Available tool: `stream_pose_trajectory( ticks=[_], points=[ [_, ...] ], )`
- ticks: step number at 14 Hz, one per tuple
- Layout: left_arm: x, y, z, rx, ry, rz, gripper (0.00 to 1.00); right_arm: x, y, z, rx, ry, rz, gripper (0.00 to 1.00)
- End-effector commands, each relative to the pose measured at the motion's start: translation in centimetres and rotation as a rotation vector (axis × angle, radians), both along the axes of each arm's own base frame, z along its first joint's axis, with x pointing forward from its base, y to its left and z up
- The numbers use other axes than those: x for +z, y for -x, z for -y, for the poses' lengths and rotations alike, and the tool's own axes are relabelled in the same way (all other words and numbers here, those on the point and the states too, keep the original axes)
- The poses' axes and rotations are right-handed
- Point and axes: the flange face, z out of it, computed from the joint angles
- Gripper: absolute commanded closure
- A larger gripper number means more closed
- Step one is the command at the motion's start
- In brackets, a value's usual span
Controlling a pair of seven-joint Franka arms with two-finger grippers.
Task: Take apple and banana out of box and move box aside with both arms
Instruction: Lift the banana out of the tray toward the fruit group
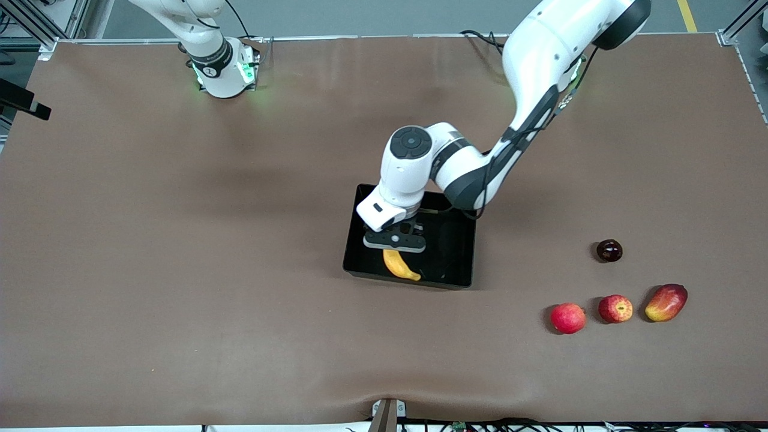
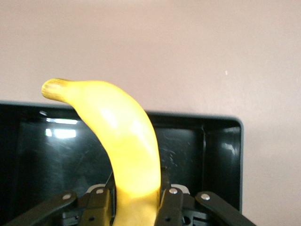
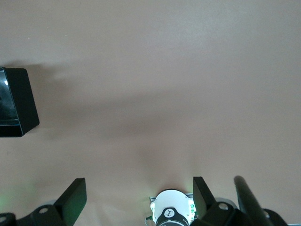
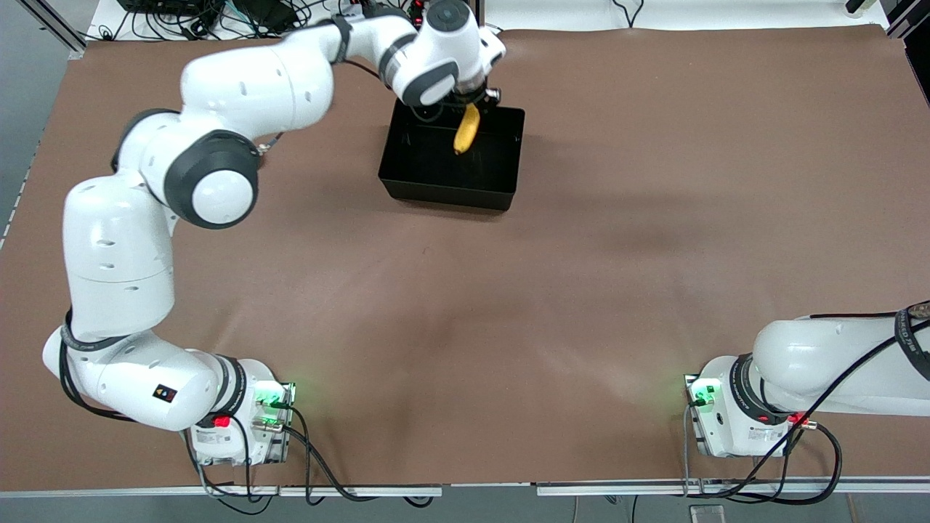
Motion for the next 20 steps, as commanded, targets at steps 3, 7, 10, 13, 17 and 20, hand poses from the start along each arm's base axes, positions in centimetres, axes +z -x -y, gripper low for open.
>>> stream_pose_trajectory(
  ticks=[3, 7, 10, 13, 17, 20],
  points=[
    [5.7, -4.4, -9.3, -0.002, -0.041, -0.044, 1.0, 0.0, 0.1, 0.3, 0.003, -0.023, -0.002, 0.0],
    [5.0, -6.1, -16.9, -0.016, -0.1, -0.121, 1.0, -0.2, 0.0, 0.5, -0.001, -0.024, -0.004, 0.0],
    [1.8, -6.0, -23.9, -0.075, -0.17, -0.194, 1.0, -0.2, 0.1, 0.7, -0.002, -0.024, -0.004, 0.0],
    [-0.4, -6.3, -28.5, -0.044, -0.182, -0.237, 1.0, -0.2, 0.0, 0.8, -0.004, -0.025, -0.006, 0.0],
    [-3.0, -5.6, -34.0, 0.023, -0.172, -0.253, 1.0, -0.3, -0.1, 0.8, -0.005, -0.028, -0.007, 0.0],
    [-5.0, -4.8, -35.9, 0.04, -0.152, -0.226, 1.0, -0.7, -0.4, 1.2, 0.003, -0.044, -0.007, 0.0]
  ],
)
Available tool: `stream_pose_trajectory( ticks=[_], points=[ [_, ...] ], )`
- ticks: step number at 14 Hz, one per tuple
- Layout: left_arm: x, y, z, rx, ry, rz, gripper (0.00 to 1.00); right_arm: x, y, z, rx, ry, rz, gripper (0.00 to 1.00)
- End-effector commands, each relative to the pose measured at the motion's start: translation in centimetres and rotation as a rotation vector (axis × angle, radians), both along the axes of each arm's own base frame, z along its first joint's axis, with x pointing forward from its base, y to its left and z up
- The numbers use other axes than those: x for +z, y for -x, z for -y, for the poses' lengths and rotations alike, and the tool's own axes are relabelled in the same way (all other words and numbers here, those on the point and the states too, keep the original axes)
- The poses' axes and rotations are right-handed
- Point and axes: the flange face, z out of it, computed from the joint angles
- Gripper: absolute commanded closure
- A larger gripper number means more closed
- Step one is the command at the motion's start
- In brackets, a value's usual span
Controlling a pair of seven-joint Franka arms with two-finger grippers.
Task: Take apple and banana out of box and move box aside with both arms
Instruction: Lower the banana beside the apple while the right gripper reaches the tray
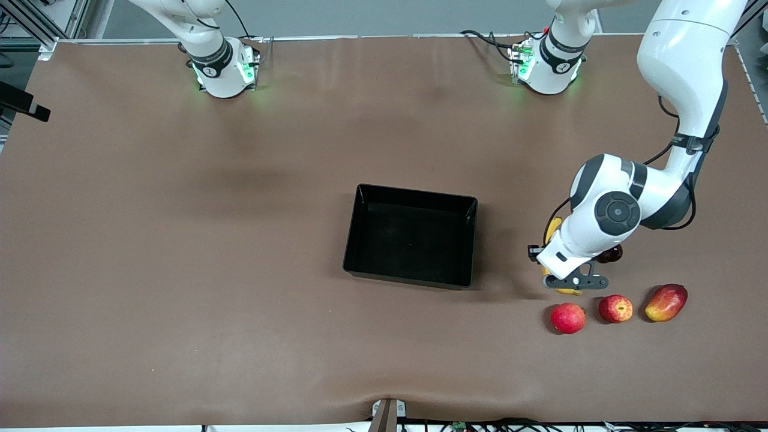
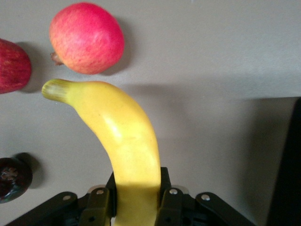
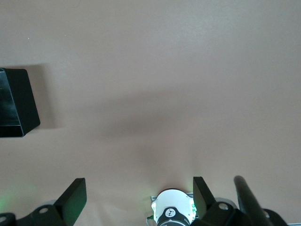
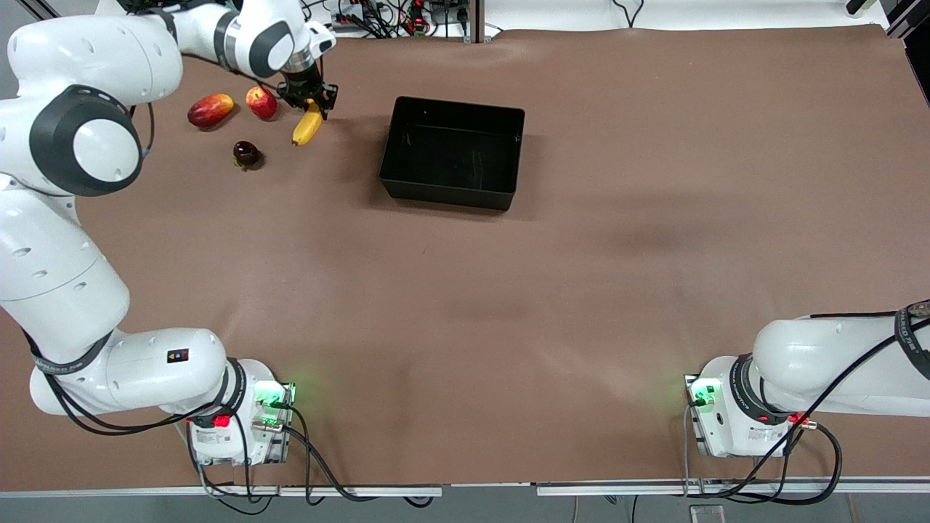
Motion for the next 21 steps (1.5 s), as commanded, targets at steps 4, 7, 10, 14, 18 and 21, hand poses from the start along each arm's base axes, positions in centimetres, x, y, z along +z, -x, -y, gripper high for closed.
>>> stream_pose_trajectory(
  ticks=[4, 7, 10, 14, 18, 21],
  points=[
    [-2.6, 2.5, -2.8, 0.02, 0.038, 0.05, 1.0, -1.2, -0.5, 0.7, 0.045, -0.05, -0.022, 0.0],
    [-3.8, 2.3, -4.9, 0.035, 0.026, 0.039, 1.0, -3.9, -1.6, 0.5, 0.061, -0.07, -0.107, 0.0],
    [-4.8, 2.1, -6.3, 0.056, 0.038, 0.045, 1.0, -4.1, -2.1, -1.8, 0.092, -0.071, -0.113, 0.0],
    [-7.3, 1.9, -6.4, 0.066, 0.076, 0.06, 1.0, -4.6, -2.9, -6.9, 0.168, -0.081, -0.113, 0.0],
    [-7.6, 1.8, -7.4, 0.075, 0.072, 0.06, 1.0, -7.0, -5.3, -14.3, 0.086, -0.092, -0.114, 0.0],
    [-7.4, 1.5, -8.1, 0.067, 0.06, 0.077, 1.0, -9.9, -7.1, -21.8, 0.037, -0.065, -0.108, 0.0]
  ],
)
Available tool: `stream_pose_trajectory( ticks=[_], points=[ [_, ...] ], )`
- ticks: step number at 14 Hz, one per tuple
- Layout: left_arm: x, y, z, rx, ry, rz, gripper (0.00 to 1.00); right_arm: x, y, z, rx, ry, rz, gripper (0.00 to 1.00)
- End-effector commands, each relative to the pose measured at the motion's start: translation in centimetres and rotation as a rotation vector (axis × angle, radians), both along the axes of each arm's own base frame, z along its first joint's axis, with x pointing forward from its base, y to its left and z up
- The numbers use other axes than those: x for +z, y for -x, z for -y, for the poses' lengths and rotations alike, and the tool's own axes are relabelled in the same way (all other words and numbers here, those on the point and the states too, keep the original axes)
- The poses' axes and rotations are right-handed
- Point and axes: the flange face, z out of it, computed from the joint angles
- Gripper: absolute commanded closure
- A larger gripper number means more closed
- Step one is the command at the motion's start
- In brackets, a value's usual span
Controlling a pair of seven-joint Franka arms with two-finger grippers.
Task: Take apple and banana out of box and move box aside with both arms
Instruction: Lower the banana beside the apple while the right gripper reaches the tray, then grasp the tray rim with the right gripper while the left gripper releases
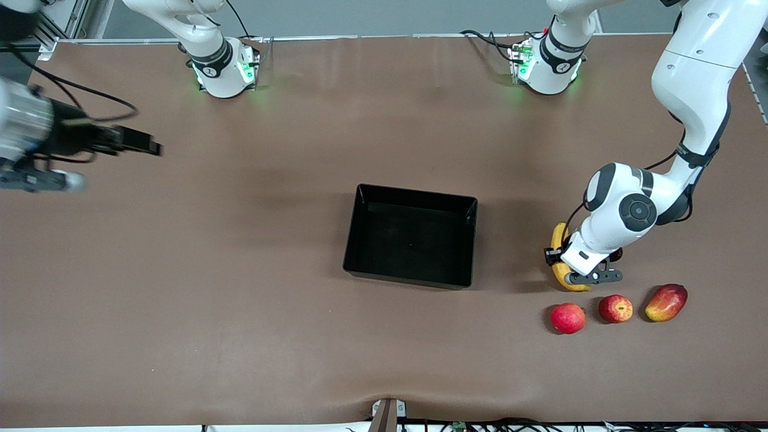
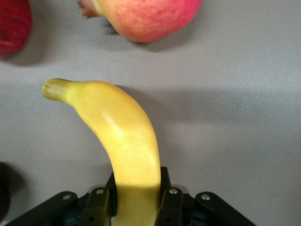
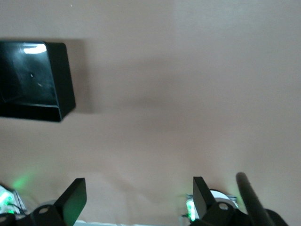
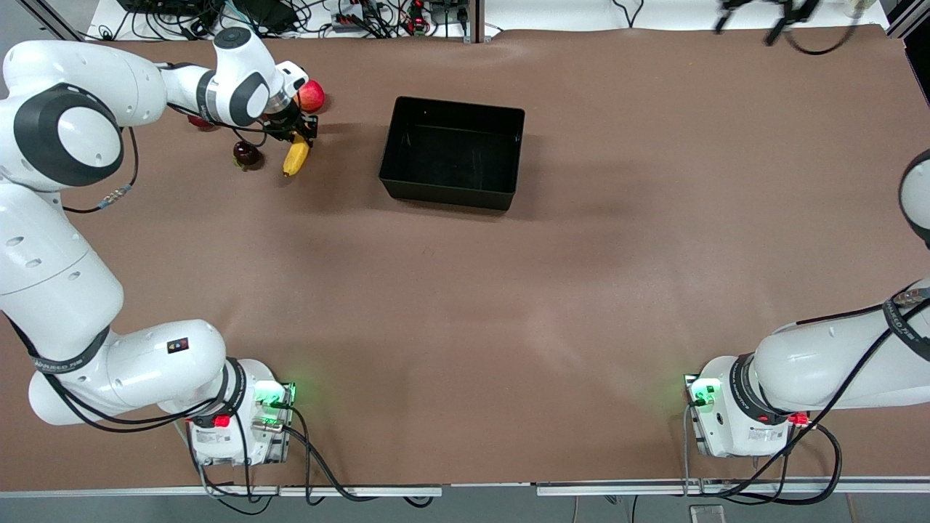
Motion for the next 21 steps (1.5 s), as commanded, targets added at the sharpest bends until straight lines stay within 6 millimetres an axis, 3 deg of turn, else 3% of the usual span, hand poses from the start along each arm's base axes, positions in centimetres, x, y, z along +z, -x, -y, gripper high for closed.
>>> stream_pose_trajectory(
  ticks=[1, 3, 5, 8, 12, 13, 14, 15, 16, 17, 20, 21],
  points=[
    [0.5, -0.2, -1.2, -0.009, -0.014, 0.025, 1.0, -2.9, -1.0, -7.0, -0.051, 0.02, -0.015, 0.0],
    [0.4, -0.3, -1.5, -0.004, -0.014, 0.025, 1.0, -5.4, -1.1, -12.5, -0.094, 0.046, -0.019, 0.0],
    [0.0, -0.5, -2.7, 0.018, -0.008, 0.025, 1.0, -8.0, -1.4, -16.3, -0.077, 0.047, -0.011, 0.0],
    [-0.7, -0.6, -2.7, 0.001, -0.013, 0.037, 1.0, -12.5, -1.2, -22.1, -0.109, 0.075, -0.012, 0.0],
    [-1.4, -1.4, -3.0, -0.003, -0.011, 0.041, 0.96, -21.6, 0.2, -30.5, -0.157, 0.126, -0.01, 0.0],
    [-1.6, -1.7, -3.0, -0.005, -0.011, 0.044, 0.87, -23.8, 0.6, -31.9, -0.144, 0.15, 0.006, 0.0],
    [-1.5, -1.8, -3.1, -0.008, -0.014, 0.046, 0.71, -25.9, 1.2, -32.8, -0.116, 0.184, 0.017, 0.0],
    [-1.4, -1.8, -3.0, -0.012, -0.016, 0.05, 0.41, -27.9, 1.6, -33.4, -0.094, 0.207, 0.033, 0.0],
    [-1.3, -1.8, -3.0, -0.018, -0.018, 0.052, 0.0, -29.5, 2.1, -33.9, -0.086, 0.209, 0.049, 0.0],
    [-0.9, -1.9, -2.6, -0.026, -0.02, 0.058, 0.0, -30.9, 3.0, -34.9, -0.077, 0.192, 0.075, 0.0],
    [1.8, -2.4, -1.5, -0.04, -0.03, 0.094, 0.0, -33.9, 3.9, -35.1, -0.084, 0.151, 0.152, 0.61],
    [3.5, -2.5, -1.2, -0.042, -0.04, 0.109, 0.0, -34.2, 3.9, -35.1, -0.076, 0.159, 0.158, 0.89]
  ],
)
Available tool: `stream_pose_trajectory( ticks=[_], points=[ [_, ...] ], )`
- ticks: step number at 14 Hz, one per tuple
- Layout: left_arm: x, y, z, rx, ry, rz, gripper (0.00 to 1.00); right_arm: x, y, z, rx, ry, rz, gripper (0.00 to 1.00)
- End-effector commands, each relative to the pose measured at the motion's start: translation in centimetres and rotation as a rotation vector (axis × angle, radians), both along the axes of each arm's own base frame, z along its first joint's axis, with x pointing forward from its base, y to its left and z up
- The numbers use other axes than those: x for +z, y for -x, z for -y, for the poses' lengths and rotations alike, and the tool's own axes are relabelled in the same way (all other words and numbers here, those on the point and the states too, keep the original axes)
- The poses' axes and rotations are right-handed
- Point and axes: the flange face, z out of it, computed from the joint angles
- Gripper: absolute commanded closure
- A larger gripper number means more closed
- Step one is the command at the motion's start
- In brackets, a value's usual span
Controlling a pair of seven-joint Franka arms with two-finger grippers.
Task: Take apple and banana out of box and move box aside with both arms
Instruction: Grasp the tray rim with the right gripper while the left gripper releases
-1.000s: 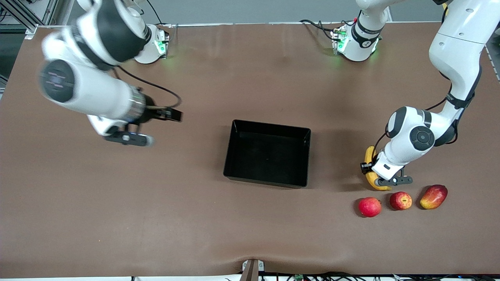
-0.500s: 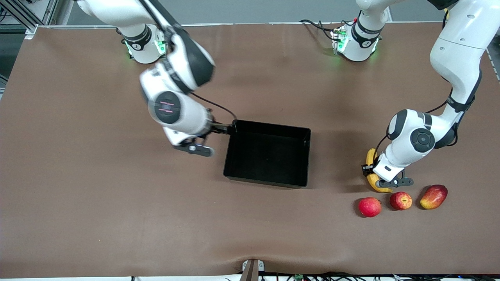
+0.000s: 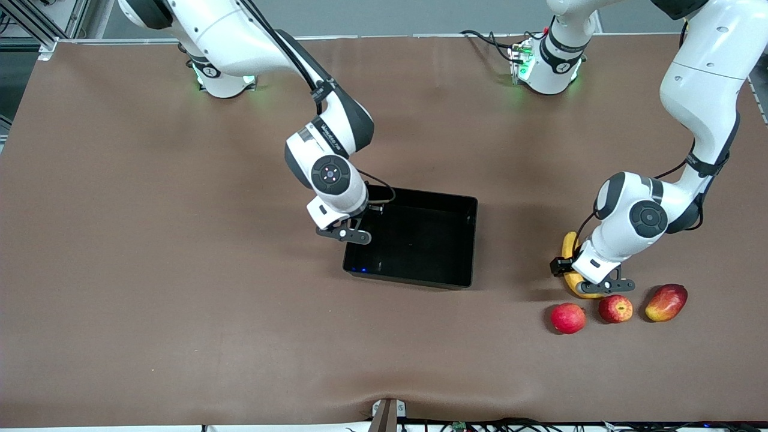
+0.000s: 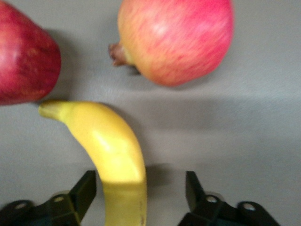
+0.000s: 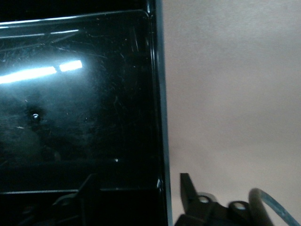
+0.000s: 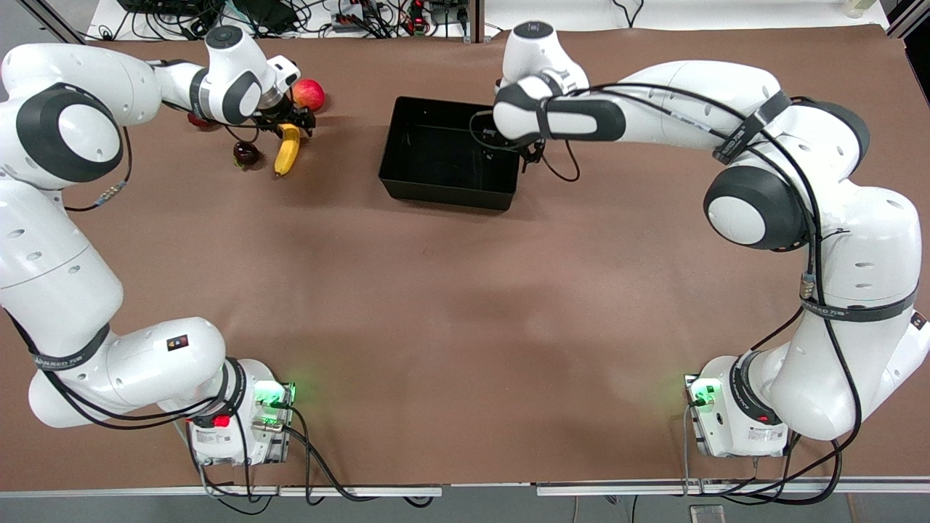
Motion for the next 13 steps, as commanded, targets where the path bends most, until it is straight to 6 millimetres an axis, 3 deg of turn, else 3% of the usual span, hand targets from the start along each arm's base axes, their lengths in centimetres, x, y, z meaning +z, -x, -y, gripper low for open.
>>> stream_pose_trajectory(
  ticks=[1, 5, 8, 11, 13],
  points=[
    [4.9, -0.2, 1.5, -0.034, -0.035, 0.04, 0.0, 0.1, 0.0, 0.8, -0.002, 0.018, 0.033, 1.0],
    [12.5, -0.3, 4.2, -0.058, -0.091, 0.029, 0.0, 1.0, -0.8, 2.0, 0.02, 0.051, 0.062, 1.0],
    [18.5, -0.9, 5.5, -0.062, -0.147, -0.019, 0.0, 4.2, -1.8, 4.1, -0.01, 0.077, 0.036, 1.0],
    [25.6, -1.5, 5.7, -0.033, -0.185, -0.054, 0.0, 10.2, -5.2, 10.8, -0.063, 0.082, 0.023, 1.0],
    [29.6, -1.9, 4.7, 0.002, -0.194, -0.056, 0.0, 14.3, -6.7, 16.9, -0.036, 0.086, 0.0, 1.0]
  ],
)
